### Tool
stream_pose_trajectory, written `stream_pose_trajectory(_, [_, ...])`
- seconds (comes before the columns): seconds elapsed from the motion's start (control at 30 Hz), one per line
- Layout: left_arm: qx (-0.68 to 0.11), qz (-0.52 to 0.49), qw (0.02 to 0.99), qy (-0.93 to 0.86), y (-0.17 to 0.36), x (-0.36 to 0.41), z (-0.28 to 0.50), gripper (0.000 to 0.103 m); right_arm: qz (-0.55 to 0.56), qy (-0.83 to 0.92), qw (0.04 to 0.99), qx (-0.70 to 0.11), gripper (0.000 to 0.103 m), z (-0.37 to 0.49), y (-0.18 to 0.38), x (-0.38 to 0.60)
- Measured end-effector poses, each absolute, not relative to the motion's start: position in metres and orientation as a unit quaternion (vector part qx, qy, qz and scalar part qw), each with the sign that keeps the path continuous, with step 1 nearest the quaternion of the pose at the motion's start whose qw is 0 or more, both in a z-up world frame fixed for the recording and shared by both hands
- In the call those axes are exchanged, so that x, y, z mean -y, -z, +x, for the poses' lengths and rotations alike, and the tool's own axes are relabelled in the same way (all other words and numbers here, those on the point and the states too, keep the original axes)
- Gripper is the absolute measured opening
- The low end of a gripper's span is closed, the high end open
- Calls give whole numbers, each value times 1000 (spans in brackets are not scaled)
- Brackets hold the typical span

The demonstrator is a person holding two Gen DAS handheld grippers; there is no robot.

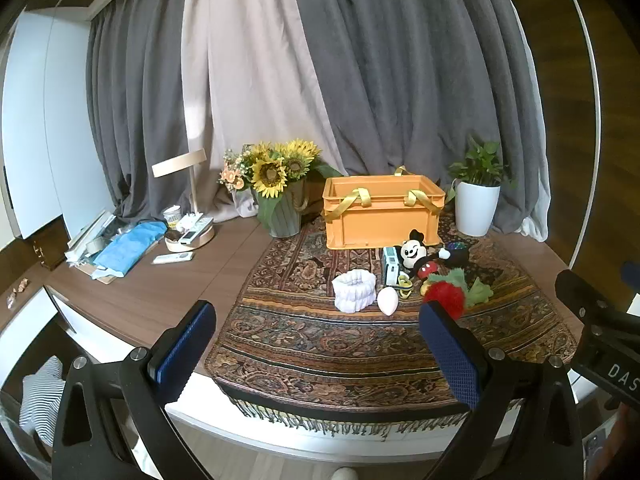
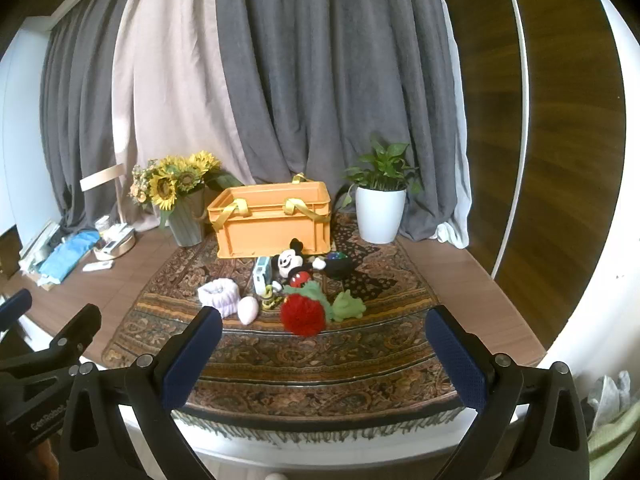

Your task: Organize soft objects

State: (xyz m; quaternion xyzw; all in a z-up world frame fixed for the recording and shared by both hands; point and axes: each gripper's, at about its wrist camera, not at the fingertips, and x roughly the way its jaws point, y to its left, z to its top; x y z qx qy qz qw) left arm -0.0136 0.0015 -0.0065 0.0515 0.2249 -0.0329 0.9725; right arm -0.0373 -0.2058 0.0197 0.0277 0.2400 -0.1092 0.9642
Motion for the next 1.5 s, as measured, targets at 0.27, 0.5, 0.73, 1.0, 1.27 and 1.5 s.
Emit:
stream_pose_trajectory(0.27, [-226, 50, 972, 35, 2, -1, -15, 103, 27, 109, 965, -239, 102, -39, -19, 205])
stream_pose_trajectory(0.5, [-226, 50, 972, 35, 3, -1, -16, 103, 27, 109, 965, -238, 102, -39, -19, 205])
stream_pose_trajectory(0.73, [-225, 50, 972, 35, 2, -1, -16, 103, 27, 109, 965, -238, 102, -39, -19, 205])
stream_pose_trajectory(1.0, [-231, 48, 971, 39, 3, -2, -14, 103, 27, 110, 964, -241, 102, -39, -20, 202])
stream_pose_trajectory(1.27, [-232, 49, 971, 43, 2, -2, -13, 103, 30, 113, 963, -241, 102, -38, -22, 205])
stream_pose_trajectory(1.5, [-232, 49, 971, 41, 0, 2, -12, 103, 28, 112, 964, -238, 102, -36, -23, 206])
